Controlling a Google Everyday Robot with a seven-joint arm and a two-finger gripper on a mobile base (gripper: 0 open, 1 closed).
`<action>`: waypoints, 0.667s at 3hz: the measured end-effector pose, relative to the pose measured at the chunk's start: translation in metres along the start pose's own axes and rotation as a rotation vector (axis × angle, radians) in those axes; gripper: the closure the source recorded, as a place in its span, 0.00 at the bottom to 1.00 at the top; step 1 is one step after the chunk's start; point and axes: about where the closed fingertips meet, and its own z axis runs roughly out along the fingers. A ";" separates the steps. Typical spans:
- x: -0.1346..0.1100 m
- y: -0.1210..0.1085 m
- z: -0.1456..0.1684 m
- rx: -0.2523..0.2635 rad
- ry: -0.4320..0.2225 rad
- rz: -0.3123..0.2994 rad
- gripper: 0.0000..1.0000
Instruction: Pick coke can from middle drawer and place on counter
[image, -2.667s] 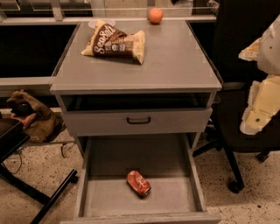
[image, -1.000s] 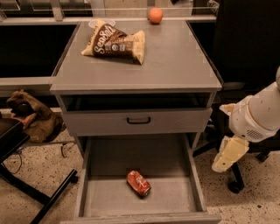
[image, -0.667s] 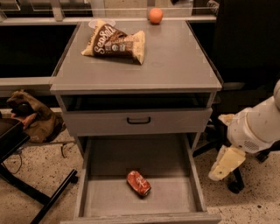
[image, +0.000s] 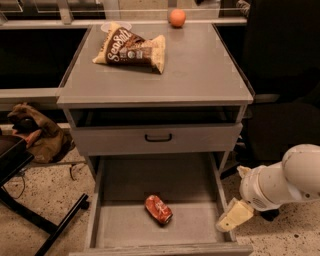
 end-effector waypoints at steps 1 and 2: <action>0.000 0.000 0.000 0.000 0.000 0.000 0.00; 0.002 0.008 0.037 -0.043 -0.053 0.007 0.00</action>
Offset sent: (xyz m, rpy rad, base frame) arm 0.0090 0.0436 -0.1001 0.1954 0.0284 0.0437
